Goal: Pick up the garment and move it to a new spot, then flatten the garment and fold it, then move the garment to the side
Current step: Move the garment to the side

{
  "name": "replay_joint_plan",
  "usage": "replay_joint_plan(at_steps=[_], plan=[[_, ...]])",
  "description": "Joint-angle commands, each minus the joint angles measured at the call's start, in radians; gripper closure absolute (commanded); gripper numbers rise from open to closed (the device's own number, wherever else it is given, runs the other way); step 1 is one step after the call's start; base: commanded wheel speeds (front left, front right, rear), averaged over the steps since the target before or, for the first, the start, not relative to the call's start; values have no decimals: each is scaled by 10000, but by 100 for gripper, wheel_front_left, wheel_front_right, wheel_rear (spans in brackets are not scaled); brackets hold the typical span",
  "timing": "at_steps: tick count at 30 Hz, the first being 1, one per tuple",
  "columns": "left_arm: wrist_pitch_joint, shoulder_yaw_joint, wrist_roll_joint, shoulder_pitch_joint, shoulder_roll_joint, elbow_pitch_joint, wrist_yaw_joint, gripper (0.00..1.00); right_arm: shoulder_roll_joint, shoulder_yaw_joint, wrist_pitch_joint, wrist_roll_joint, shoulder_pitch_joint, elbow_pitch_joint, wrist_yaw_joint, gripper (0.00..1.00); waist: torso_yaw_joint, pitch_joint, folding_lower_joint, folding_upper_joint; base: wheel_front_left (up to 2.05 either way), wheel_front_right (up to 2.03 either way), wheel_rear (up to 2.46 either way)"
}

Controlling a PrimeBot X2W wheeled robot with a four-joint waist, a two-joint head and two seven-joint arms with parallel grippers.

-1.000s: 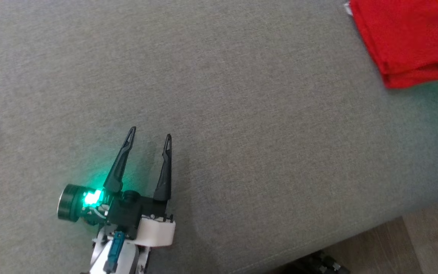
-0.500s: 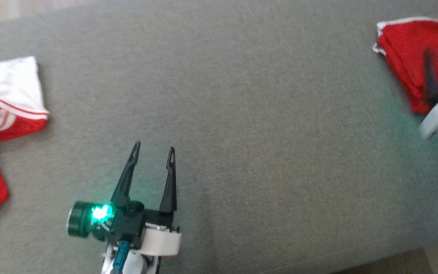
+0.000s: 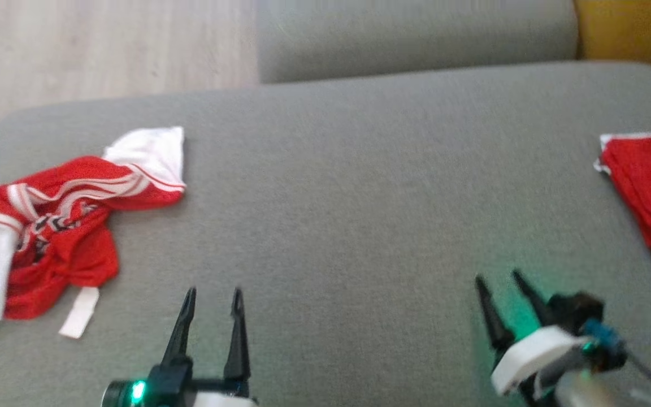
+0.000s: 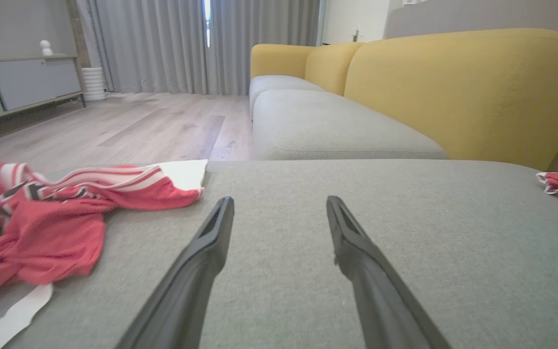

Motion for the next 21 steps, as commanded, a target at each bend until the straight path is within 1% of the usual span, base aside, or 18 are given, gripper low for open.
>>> replay_joint_plan(at_steps=[1,3,5,6,7,10,13,16,18,21], plan=[[-65,454,-98,-48,-72,-137,-63,0,170,59,-108,-180,115,-421,-7,0,564,-675,3,0,0,0,0],[-65,598,-163,100,-79,-5,-139,0,489,-118,-108,-548,493,-729,-7,0,634,-850,3,0,0,0,0],[-65,718,-102,177,-84,-31,-194,0,736,-539,-108,-996,836,-1212,-7,0,682,-986,3,0,0,0,0],[-65,823,45,240,-87,-211,-248,0,936,-1115,-108,-1551,1164,-1937,-7,0,700,-1092,3,0,0,0,0],[-65,881,109,281,-88,-337,-270,0,1027,-1429,-108,-1882,1352,-2362,-7,0,702,-1133,3,0,0,0,0],[-65,984,349,431,-92,-796,-329,0,1259,-2067,-108,-2713,1986,-3662,-7,0,708,-1237,3,0,0,0,0],[-65,1068,550,718,-95,-1256,-294,0,1370,-2223,-108,-3090,2627,-4830,-7,0,676,-1350,3,0,0,0,0],[-65,1122,582,1067,-97,-1646,-239,0,1400,-2200,-108,-3509,3227,-5706,-7,0,635,-1432,3,0,0,0,0],[-65,1099,694,1314,-98,-1755,-269,0,1427,-2335,-108,-3589,3763,-6170,-7,0,615,-1490,3,0,0,0,0],[-65,1123,877,1399,-99,-1748,-319,0,1447,-2391,-108,-3646,4068,-6322,-7,0,544,-1531,3,0,0,0,0]])
